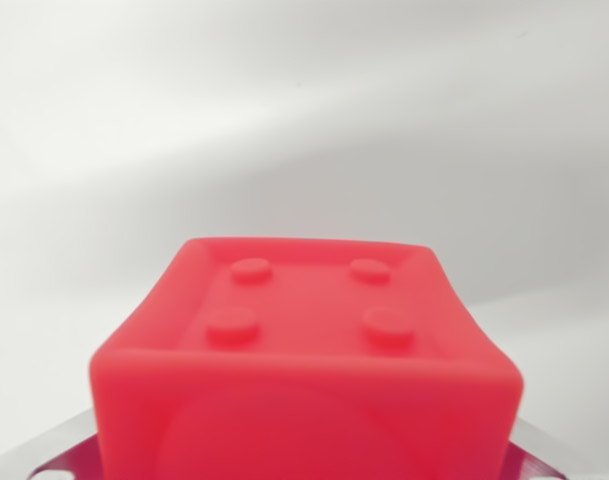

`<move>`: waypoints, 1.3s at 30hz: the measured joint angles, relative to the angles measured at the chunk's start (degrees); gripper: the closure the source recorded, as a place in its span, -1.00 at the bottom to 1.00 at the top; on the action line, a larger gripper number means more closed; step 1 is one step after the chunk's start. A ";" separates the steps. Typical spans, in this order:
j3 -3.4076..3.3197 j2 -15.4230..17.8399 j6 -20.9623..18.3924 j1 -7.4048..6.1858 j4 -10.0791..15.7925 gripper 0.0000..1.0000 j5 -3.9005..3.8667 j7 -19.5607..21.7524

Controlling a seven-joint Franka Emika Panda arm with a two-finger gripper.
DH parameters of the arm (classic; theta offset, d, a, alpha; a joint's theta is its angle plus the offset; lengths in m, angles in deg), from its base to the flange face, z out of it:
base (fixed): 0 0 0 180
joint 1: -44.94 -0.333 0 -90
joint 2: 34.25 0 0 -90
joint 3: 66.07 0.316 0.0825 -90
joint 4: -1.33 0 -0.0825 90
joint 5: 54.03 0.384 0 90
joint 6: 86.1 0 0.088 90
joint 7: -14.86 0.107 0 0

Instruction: Destack cube

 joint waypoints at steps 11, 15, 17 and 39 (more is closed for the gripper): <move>-1.21 -3.58 2.99 -0.97 -0.67 1.00 -1.16 0.88; -1.67 -4.91 4.00 -1.37 -0.95 1.00 -1.41 1.10; -1.84 -5.37 4.31 -1.53 -1.07 1.00 -1.46 1.16; -3.76 -9.77 7.68 -3.43 -2.22 1.00 -1.54 1.26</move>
